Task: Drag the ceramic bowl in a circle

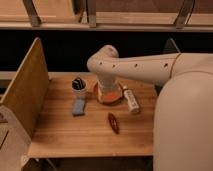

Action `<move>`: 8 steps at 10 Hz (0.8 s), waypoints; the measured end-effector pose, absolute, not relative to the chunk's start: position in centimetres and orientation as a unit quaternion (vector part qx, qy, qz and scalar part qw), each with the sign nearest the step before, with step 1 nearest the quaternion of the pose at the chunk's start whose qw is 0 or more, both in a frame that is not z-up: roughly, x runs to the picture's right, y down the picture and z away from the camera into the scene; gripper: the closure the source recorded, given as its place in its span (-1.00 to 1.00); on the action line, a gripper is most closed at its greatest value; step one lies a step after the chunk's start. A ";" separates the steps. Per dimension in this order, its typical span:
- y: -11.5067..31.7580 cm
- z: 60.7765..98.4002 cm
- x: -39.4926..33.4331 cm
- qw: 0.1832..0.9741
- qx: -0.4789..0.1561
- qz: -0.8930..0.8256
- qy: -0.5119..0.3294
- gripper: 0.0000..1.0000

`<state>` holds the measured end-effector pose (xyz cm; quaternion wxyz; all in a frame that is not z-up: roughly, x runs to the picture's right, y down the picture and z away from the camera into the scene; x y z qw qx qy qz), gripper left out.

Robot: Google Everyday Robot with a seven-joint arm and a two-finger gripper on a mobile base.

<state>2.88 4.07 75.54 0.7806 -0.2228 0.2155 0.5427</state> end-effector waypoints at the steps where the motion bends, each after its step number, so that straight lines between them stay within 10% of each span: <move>1: 3.8 75.7 2.4 0.799 -0.244 0.513 0.197 -0.30; 8: 0.2 76.4 0.2 0.860 -0.279 0.412 0.112 -0.30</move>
